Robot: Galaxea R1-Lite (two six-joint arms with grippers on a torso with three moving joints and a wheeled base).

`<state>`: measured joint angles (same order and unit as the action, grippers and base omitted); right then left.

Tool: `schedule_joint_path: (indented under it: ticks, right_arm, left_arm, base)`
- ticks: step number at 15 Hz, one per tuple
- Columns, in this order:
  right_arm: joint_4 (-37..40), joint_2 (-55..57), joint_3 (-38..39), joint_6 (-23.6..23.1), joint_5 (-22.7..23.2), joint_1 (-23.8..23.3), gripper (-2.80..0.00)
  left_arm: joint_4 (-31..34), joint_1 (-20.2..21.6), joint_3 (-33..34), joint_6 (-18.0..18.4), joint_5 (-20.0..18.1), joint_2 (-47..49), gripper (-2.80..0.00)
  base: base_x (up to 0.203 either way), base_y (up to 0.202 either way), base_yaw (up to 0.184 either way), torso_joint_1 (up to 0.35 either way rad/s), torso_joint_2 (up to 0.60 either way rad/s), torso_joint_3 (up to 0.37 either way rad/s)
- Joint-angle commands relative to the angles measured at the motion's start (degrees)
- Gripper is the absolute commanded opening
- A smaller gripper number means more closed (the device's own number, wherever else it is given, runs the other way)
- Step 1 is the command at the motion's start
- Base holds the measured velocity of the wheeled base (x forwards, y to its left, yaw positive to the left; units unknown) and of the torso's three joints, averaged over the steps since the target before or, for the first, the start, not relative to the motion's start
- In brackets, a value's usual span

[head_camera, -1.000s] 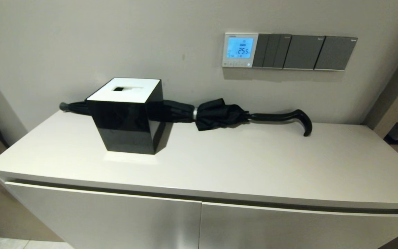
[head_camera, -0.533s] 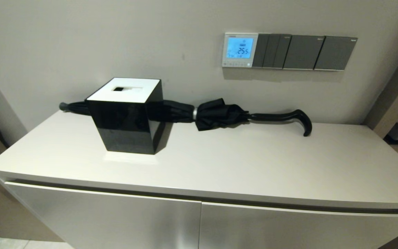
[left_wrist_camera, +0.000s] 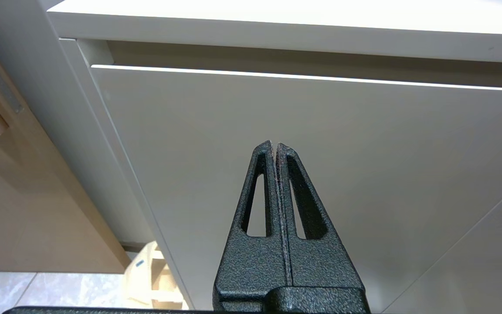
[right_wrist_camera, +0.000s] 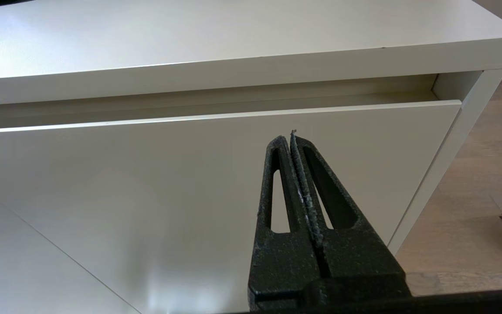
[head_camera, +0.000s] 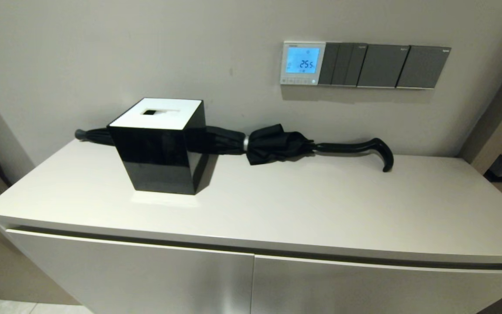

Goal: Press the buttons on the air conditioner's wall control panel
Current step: Turn off the central air conditioner

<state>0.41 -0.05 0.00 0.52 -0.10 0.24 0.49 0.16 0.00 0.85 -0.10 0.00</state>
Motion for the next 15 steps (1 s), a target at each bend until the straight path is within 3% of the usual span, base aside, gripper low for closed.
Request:
schedule_joint_path:
  ticks: [1, 15]
  right_arm:
    - [0.02, 0.20, 0.18, 0.09, 0.01, 0.02, -2.80]
    - [-0.04, 0.21, 0.18, 0.53, 0.01, 0.02, -2.80]
  left_arm:
    - [-0.04, 0.02, 0.00, 0.03, 0.01, 0.09, -2.80]
    - [0.04, 0.02, 0.00, 0.03, 0.01, 0.09, -2.80]
  base:
    - [0.000, 0.000, 0.000, 0.000, 0.00, 0.000]
    - [0.000, 0.000, 0.000, 0.000, 0.00, 0.000]
